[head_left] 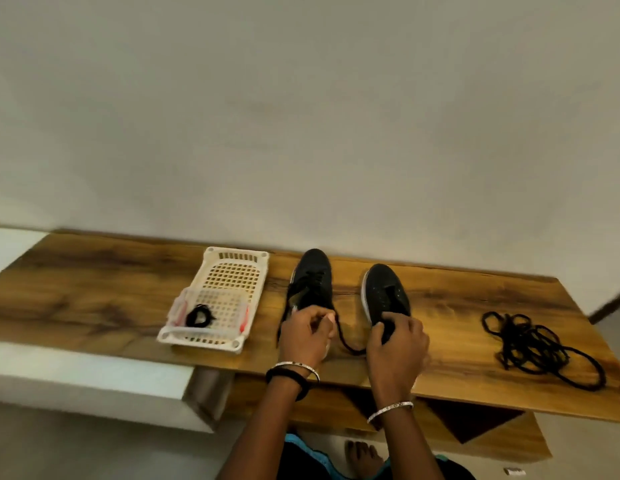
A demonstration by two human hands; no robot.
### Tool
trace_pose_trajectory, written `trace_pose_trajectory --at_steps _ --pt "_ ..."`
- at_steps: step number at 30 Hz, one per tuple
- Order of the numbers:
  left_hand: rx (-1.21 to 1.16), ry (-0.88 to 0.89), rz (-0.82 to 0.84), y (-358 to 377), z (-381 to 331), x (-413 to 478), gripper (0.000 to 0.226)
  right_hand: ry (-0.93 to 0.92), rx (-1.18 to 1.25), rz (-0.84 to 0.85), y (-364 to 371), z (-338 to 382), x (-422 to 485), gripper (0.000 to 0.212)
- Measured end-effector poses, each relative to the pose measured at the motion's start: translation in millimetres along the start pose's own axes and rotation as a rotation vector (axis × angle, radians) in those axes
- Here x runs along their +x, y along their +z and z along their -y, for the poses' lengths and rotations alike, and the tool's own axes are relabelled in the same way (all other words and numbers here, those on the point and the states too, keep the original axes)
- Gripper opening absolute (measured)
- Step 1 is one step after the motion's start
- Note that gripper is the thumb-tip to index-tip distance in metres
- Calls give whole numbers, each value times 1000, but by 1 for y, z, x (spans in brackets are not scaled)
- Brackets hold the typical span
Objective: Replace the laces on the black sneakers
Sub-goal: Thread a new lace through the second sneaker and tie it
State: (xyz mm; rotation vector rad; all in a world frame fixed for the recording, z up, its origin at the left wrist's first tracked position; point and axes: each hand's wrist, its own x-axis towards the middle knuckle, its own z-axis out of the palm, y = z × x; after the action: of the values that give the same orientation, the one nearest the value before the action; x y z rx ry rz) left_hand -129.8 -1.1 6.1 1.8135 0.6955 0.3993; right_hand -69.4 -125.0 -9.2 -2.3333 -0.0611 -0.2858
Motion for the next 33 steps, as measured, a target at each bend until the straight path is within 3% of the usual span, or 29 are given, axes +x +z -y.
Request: trace_pose_trajectory --at_steps 3,8,10,14,19,22,27,33 --pt "31 -7 -175 -52 8 6 11 -161 110 67 26 40 -27 11" --pt "341 -29 -462 -131 26 22 15 -265 259 304 74 91 -70 13" --pt "488 -76 -438 -156 38 37 16 -301 288 347 90 100 -80 14" --pt "819 -247 -208 -185 59 73 16 -303 334 397 117 115 -84 14" --pt "1018 -285 -29 -190 72 99 21 -413 299 515 151 142 -75 16" --pt "1087 -297 11 -186 83 109 31 -466 146 612 172 161 -67 21" --pt "1118 -270 -23 -178 94 119 30 -407 -160 820 192 175 -59 26" --pt "872 -273 -116 -183 86 117 23 -377 -128 808 189 171 -54 33"
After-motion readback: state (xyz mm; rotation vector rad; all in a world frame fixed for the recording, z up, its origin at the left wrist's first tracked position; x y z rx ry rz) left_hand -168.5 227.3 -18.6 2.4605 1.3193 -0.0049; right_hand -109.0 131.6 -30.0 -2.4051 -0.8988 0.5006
